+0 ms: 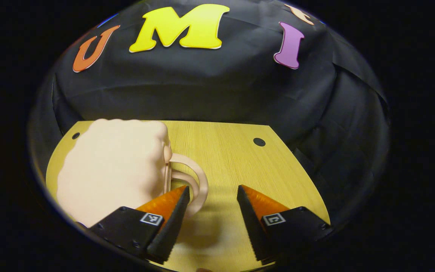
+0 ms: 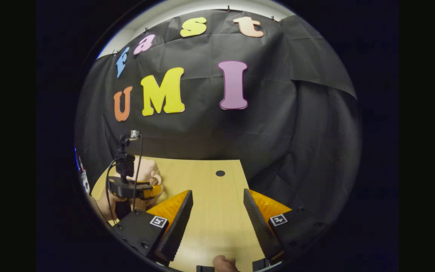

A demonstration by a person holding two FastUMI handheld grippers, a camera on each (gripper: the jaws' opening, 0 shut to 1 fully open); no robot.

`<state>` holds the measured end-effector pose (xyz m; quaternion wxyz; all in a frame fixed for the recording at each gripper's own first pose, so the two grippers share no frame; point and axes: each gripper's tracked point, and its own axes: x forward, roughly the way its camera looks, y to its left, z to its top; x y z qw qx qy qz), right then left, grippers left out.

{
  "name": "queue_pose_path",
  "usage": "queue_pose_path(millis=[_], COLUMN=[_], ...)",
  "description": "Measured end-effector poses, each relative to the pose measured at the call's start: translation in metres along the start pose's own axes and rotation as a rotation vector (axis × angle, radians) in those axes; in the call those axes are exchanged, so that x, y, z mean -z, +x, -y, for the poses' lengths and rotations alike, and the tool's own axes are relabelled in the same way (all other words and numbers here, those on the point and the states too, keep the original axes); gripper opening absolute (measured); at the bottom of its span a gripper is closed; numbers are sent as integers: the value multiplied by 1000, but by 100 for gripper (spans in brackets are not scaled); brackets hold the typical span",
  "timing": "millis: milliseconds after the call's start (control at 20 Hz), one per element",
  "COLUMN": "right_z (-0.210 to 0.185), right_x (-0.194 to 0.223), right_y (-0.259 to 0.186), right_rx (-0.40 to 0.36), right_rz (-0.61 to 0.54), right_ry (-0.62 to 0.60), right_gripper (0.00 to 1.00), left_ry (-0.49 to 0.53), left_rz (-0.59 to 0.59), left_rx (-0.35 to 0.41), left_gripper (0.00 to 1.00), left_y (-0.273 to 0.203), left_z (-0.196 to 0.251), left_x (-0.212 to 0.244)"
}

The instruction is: First open the suitcase, pack the skin care products into it, and then close the suitcase.

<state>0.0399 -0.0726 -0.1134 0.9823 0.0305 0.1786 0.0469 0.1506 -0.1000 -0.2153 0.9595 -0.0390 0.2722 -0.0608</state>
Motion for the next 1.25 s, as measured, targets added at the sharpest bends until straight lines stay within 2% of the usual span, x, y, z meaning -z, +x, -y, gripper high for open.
queue_pose_path(millis=[50,100,300,400,550,600,750,850,1050,1250], right_z=[-2,-4,-12,-15,-23,-24,-30,-33,-40,-46], right_x=[-5,-11,-43,-62,-89,-97,-108,-105,-105,-103], right_y=[-1,-3,-12,-18,-28,-31,-39,-40,-45,-50], right_rx=[5,11,36,53,65,70,83,89,88,81], right_rz=[11,25,97,146,214,234,275,269,267,276], right_ry=[-4,-8,-24,-31,-38,-37,-46,-61,-72,-87], right_gripper=[79,79,80,80,77,80,80,79,80,77], left_ry=[10,5,7,20,30,30,34,45,69,108], left_rz=[30,62,239,340,438,461,490,494,514,502], left_rx=[-22,-47,-134,-121,-119,-115,-111,-140,-159,-148], left_gripper=[96,99,98,98,97,98,97,97,97,98], left_y=[-7,-19,-90,-130,-180,-192,-222,-237,-245,-239], left_z=[0,0,-4,6,9,10,7,-7,-17,-18], left_x=[-10,-20,-80,-109,-138,-143,-152,-152,-153,-144])
